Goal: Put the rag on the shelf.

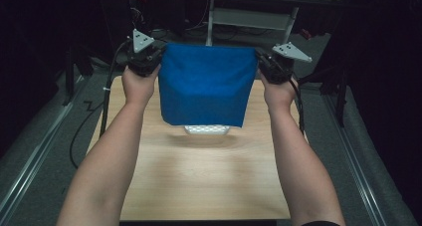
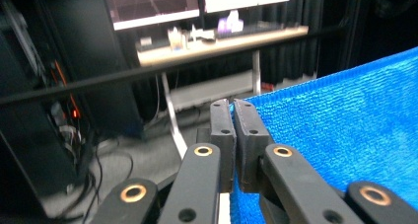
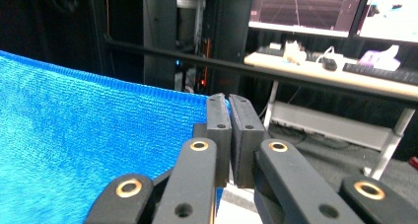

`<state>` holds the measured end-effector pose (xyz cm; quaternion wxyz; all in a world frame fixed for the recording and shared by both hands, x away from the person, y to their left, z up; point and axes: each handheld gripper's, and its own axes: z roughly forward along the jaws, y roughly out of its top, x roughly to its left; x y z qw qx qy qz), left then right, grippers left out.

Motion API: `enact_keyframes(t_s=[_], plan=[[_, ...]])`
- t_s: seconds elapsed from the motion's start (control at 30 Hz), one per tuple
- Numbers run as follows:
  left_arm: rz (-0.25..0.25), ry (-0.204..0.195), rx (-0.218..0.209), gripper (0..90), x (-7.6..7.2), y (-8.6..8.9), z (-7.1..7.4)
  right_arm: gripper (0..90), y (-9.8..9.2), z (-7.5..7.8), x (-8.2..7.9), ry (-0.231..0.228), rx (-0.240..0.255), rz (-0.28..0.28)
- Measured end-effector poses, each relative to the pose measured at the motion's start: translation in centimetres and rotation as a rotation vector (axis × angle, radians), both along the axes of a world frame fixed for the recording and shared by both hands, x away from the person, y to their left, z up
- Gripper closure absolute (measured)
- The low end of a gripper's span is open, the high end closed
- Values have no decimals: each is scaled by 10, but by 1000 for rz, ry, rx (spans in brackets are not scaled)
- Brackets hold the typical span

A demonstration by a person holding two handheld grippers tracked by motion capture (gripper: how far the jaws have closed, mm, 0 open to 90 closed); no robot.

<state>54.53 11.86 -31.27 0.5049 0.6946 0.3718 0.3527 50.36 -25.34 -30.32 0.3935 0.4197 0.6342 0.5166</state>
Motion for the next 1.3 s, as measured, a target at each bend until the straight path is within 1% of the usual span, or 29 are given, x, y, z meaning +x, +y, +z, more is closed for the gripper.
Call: enact_keyframes(t_s=[0.03, 0.07, 0.13, 0.17, 0.2, 0.23, 0.27, 0.33, 0.37, 0.43, 0.5, 0.53, 0.57, 0.63, 0.73, 0.9, 0.93, 0.97, 1.07, 1.17, 1.3], plan=[[-1, 49, 0, 881, 6, -1, -7, 887, 0, -4, 4, 13, -5, 4], [-1, 90, 3, 881, 10, -2, -15, 887, 0, -10, 8, 35, -6, 2], [6, 140, 10, 881, 14, -3, -32, 887, 0, -23, 16, 81, -10, 1], [2, 175, 13, 881, 16, -3, -44, 887, 1, -31, 20, 108, -26, -2], [2, 191, 17, 880, 17, -4, -50, 887, 1, -42, 24, 139, -39, -4], [0, 211, 21, 880, 17, -3, -58, 887, 1, -48, 26, 154, -48, -3], [-5, 229, 13, 880, 17, -3, -66, 887, 1, -56, 28, 182, -58, -4], [-27, 268, -4, 879, 16, -2, -82, 887, 3, -72, 29, 217, -80, -1], [-31, 293, -9, 878, 15, -1, -90, 887, 3, -79, 29, 235, -86, -1], [-42, 329, -24, 877, 13, 1, -104, 886, 4, -92, 28, 269, -86, 5], [-51, 370, -42, 876, 12, 5, -114, 887, 5, -103, 26, 291, -88, 15], [-55, 373, -58, 875, 10, 7, -119, 886, 6, -107, 24, 298, -86, 20], [-55, 390, -81, 874, 8, 9, -125, 887, 6, -112, 23, 308, -82, 27], [-58, 416, -108, 875, 6, 12, -134, 886, 6, -122, 19, 328, -69, 35], [-73, 436, -110, 875, 2, 11, -144, 886, 6, -136, 14, 359, -58, 42], [-100, 458, -124, 875, -7, 7, -157, 886, 3, -155, 4, 403, -43, 51], [-105, 465, -122, 875, -8, 6, -159, 886, 3, -158, 3, 414, -41, 52], [-111, 469, -116, 876, -8, 5, -160, 886, 3, -160, 1, 416, -45, 55], [-122, 475, -83, 876, -11, -1, -162, 886, 5, -165, -4, 418, -48, 57], [-127, 487, -73, 875, -12, -5, -164, 886, 6, -169, -7, 433, -49, 58], [-141, 501, -63, 875, -14, -9, -167, 886, 10, -172, -9, 441, -53, 62]])
